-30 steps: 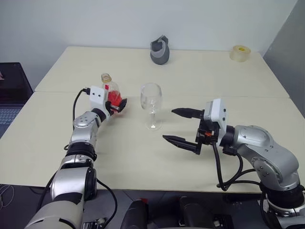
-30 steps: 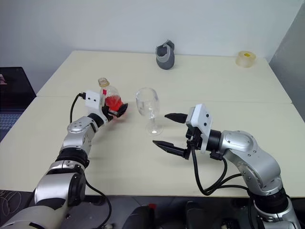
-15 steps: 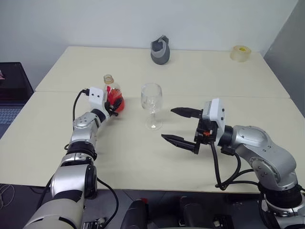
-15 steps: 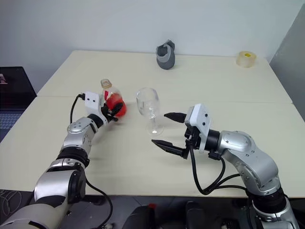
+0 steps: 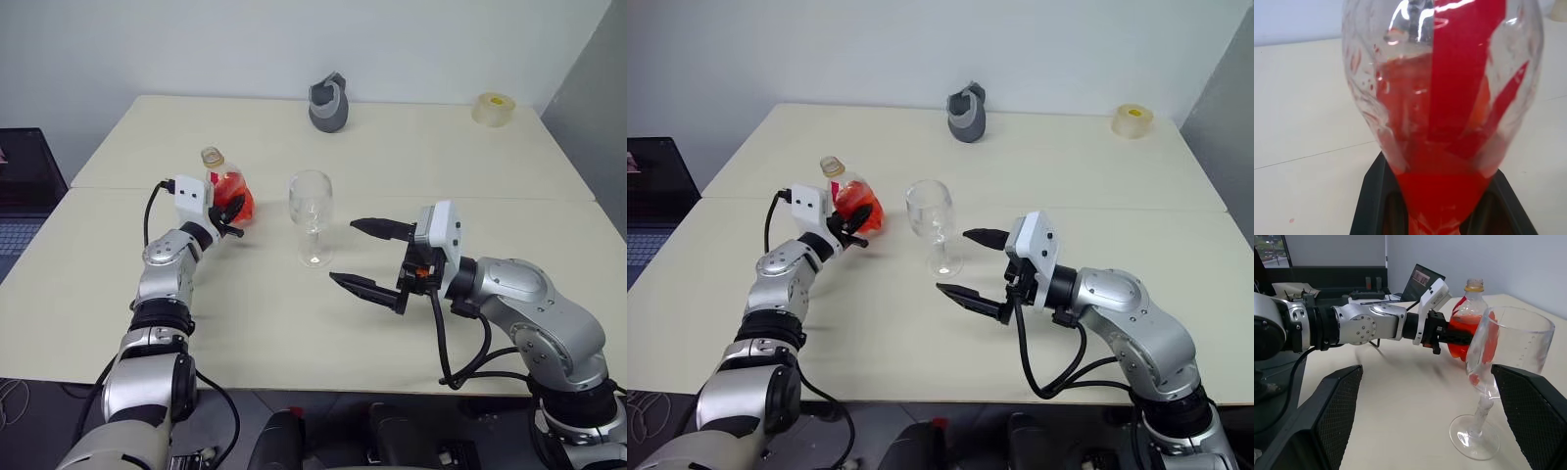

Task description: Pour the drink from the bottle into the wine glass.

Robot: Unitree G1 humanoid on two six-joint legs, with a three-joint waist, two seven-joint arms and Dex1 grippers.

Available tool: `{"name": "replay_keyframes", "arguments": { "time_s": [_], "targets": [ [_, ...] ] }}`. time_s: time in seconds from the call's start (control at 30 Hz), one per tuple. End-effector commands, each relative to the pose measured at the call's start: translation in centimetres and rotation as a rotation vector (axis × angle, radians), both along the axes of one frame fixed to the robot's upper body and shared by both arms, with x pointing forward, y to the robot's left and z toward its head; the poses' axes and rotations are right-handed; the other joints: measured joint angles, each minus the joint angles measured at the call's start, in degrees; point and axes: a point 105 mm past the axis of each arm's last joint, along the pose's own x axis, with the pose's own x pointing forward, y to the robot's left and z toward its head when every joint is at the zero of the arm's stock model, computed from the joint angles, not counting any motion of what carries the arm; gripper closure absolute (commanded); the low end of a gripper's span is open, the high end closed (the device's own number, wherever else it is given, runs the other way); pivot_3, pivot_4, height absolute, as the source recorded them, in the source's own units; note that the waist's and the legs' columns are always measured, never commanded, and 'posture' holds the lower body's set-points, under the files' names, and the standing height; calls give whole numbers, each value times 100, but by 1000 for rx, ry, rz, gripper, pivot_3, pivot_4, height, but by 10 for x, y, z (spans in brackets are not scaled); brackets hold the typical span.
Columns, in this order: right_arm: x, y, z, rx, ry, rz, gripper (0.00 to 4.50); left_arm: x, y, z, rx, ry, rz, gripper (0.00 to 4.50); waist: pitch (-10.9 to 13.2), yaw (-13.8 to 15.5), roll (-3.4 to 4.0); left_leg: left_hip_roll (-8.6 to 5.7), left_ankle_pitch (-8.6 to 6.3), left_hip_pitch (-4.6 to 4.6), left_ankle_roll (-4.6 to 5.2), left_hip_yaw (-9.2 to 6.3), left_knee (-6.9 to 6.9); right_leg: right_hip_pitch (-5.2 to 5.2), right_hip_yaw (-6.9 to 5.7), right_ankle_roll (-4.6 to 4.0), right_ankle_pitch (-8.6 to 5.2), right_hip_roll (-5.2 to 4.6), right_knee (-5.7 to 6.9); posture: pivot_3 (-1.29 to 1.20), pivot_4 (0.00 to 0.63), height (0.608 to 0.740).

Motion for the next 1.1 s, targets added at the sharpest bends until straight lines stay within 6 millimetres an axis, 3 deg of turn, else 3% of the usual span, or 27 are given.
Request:
{"name": "replay_keyframes", "arguments": {
  "time_s": [0.03,0.2,0.37,0.8,1.1],
  "targets": [
    [-4,1,11,20,-54,11,0,-3,0,32,12,-110,7,3728,0,1,0,0,0,0,0,0,0,0,0,0,0,0,0,0,150,740],
    [-6,-2,17,49,-49,-6,0,-8,-2,59,117,-215,42,3729,0,3,-1,0,0,-1,0,-1,0,0,0,0,0,0,-1,0,150,740],
    [-1,-1,27,95,-67,-44,0,-11,-21,89,320,-340,-1,3730,0,4,-1,0,0,0,0,1,0,0,1,0,0,0,0,0,150,740],
    [25,10,18,87,-88,-177,0,-14,-51,108,699,-492,-80,3737,0,1,0,-1,0,-1,0,4,-1,-4,4,0,0,1,1,0,150,740],
    [37,12,17,87,-93,-253,0,-17,-52,116,931,-640,-51,3744,0,-6,0,0,0,0,0,6,-2,-4,5,0,0,0,2,0,150,740]
  ]
}}
